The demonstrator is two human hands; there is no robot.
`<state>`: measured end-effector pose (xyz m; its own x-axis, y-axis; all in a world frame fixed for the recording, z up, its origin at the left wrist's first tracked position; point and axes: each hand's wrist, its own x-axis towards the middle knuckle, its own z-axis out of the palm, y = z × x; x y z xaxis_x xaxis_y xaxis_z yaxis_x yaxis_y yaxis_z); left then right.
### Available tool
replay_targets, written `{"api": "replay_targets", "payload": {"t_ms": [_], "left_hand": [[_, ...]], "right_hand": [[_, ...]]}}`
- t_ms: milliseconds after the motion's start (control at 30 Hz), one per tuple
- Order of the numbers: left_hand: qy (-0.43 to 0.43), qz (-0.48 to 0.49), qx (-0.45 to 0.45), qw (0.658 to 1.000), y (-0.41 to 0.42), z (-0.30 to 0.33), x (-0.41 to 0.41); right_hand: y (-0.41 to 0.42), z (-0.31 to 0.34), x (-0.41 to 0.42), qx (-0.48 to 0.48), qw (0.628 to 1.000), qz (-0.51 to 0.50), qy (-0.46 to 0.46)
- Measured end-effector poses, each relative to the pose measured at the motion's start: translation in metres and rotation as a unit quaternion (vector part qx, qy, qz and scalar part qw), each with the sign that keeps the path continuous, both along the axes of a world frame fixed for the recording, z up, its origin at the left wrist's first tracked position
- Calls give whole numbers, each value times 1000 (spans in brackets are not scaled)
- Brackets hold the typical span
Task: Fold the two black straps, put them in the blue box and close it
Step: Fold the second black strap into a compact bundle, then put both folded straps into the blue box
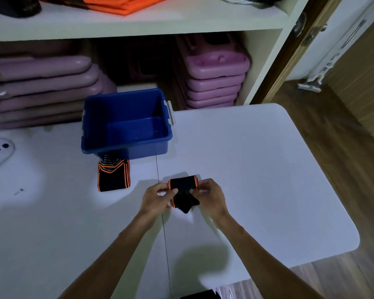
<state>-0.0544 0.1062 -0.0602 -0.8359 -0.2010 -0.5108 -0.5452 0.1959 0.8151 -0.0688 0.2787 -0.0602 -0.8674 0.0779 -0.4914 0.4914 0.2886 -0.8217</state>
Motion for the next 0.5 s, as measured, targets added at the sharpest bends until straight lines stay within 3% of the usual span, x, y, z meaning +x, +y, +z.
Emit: {"api": "replay_targets", "payload": {"t_ms": [133,300,500], "left_hand": [[32,36,35,998,-9,22,-5],[119,61,-103,986,-30,60,-14],[272,157,-259,913,-102,83,-44]], "right_hand": [[-5,5,-10,-98,995,20,-3],[-20,39,-41,-194,979,56,27],[-71,88,-91,-189,973,92,97]]}}
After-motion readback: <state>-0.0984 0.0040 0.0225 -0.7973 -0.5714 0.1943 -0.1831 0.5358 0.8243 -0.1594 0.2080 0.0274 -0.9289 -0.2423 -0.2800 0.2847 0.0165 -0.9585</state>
